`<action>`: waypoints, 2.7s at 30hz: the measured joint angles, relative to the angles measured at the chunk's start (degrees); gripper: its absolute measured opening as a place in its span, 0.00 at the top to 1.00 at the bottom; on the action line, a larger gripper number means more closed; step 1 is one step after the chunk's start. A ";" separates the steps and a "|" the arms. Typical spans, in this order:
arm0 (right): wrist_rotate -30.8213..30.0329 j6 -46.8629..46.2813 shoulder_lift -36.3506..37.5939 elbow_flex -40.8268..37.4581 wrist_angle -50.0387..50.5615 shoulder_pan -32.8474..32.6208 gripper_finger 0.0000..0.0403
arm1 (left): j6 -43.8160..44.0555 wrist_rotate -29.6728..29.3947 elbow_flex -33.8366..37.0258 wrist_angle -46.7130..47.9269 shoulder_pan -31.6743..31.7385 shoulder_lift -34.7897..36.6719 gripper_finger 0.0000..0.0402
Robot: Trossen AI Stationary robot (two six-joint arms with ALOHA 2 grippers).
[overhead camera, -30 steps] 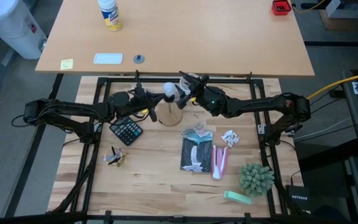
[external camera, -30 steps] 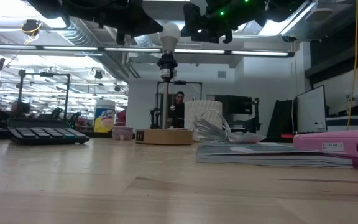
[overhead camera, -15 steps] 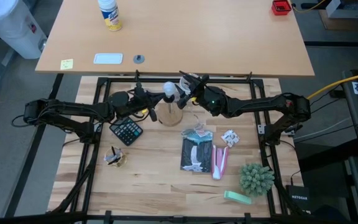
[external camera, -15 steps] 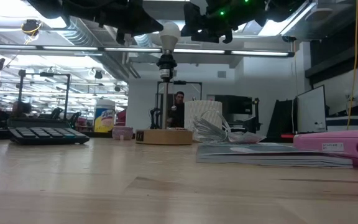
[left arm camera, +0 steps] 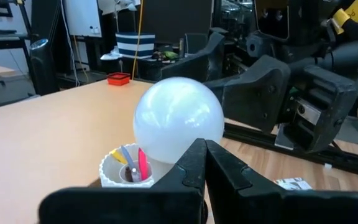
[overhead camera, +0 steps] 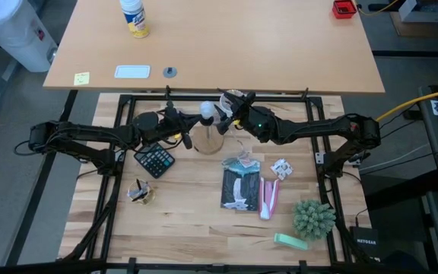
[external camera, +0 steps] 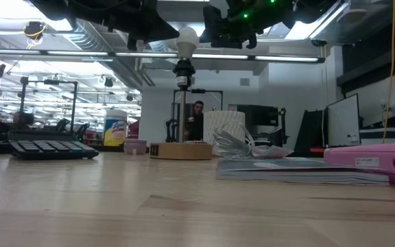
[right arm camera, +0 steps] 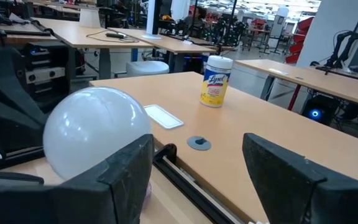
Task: Screw lightbulb
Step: Remove the lightbulb from the lamp
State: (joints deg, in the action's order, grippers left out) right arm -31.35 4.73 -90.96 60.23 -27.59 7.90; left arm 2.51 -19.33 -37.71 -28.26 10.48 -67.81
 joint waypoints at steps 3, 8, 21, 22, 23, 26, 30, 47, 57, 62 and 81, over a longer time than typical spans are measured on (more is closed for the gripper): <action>0.04 0.00 0.00 0.00 0.00 -0.02 0.37 | 0.35 0.04 0.00 0.68 -0.02 -0.02 1.00; 0.04 0.01 0.00 0.00 0.06 -0.02 0.37 | 0.45 0.04 0.02 0.99 -0.04 -0.02 1.00; 1.20 0.09 -0.14 0.00 0.98 -0.17 0.37 | 0.32 -0.13 0.02 1.24 -1.92 -0.11 1.00; 1.32 0.09 -0.17 0.00 1.07 -0.22 0.37 | 0.08 -0.14 0.02 1.24 -1.92 -0.11 1.00; 1.25 0.09 -0.17 0.00 1.08 -0.22 0.37 | -0.12 -0.13 0.02 1.24 -1.92 -0.11 1.00; 0.87 0.09 -0.17 0.00 1.03 -0.15 0.37 | -0.96 -0.13 0.02 1.21 -1.91 -0.11 1.00; 0.40 0.09 -0.17 0.00 0.86 -0.13 0.37 | -1.02 -0.07 0.02 1.19 -1.49 -0.11 1.00; -0.07 0.09 -0.15 0.00 0.79 -0.05 0.37 | -1.02 0.04 0.02 1.15 -1.44 -0.11 1.00; -0.09 0.08 -0.11 0.00 4.23 -0.04 0.37 | -1.02 0.04 0.02 1.13 -1.44 -0.09 1.00; -0.09 0.07 -0.09 0.00 4.76 0.00 0.37 | -1.02 0.04 0.02 1.13 -1.44 -0.09 1.00; 14.00 -3.08 -0.09 0.00 5.13 0.00 0.37 | -1.02 0.05 0.02 1.13 -1.44 -0.07 1.00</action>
State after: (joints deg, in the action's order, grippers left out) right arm -17.35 1.65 -91.05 60.23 -22.46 7.90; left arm 1.50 -19.28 -37.69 -27.14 9.04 -67.88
